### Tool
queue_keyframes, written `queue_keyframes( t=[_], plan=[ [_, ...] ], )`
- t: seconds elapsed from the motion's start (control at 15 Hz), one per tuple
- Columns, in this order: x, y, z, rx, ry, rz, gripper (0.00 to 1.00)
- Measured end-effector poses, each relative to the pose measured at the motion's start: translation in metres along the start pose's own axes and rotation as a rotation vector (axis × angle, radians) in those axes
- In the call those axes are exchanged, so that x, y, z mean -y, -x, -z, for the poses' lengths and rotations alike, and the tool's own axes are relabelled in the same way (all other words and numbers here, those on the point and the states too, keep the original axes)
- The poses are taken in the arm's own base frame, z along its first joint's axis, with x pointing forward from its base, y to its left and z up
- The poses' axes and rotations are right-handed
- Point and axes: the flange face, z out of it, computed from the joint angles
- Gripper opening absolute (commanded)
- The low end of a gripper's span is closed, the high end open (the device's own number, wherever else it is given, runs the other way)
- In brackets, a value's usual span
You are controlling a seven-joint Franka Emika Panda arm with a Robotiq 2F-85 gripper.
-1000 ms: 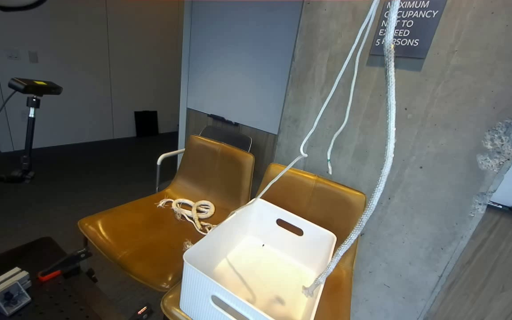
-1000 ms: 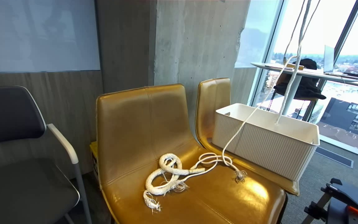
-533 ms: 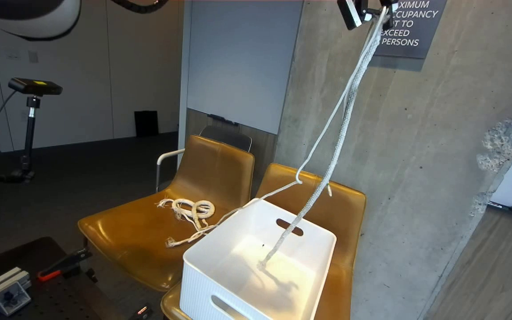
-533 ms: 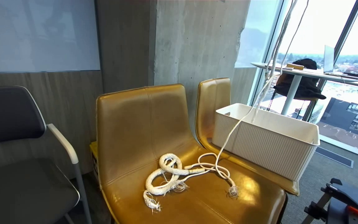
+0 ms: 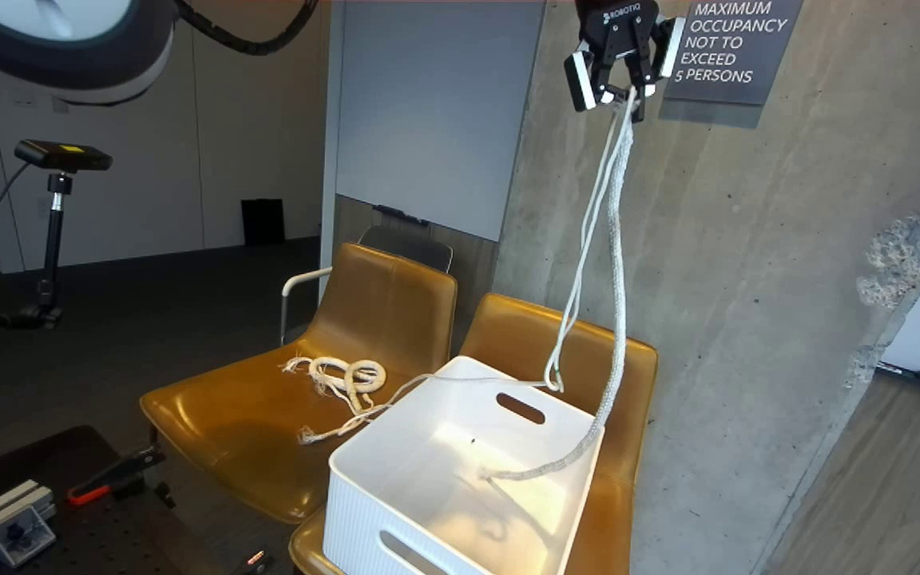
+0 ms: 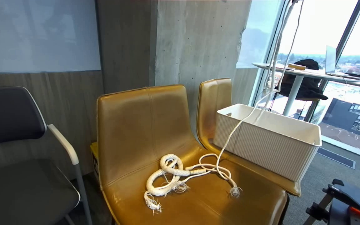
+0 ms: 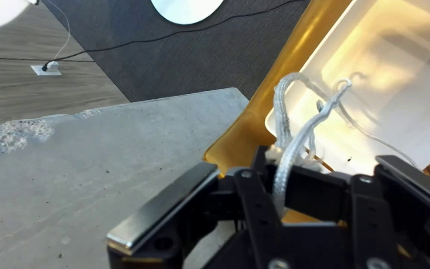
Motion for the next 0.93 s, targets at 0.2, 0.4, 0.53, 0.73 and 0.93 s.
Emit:
queue_keyframes(
  t=[0.2, 0.4, 0.53, 0.73, 0.93],
  plan=[
    [0.012, -0.016, -0.023, 0.018, -0.073, 0.026, 0.0],
    [0.017, -0.02, -0.046, 0.048, -0.126, 0.032, 0.0],
    [0.019, -0.019, -0.056, 0.061, -0.15, 0.031, 0.0],
    [0.024, -0.022, -0.061, 0.066, -0.184, 0.038, 0.0],
    [0.036, -0.038, -0.058, 0.053, -0.216, 0.066, 0.0]
  ],
)
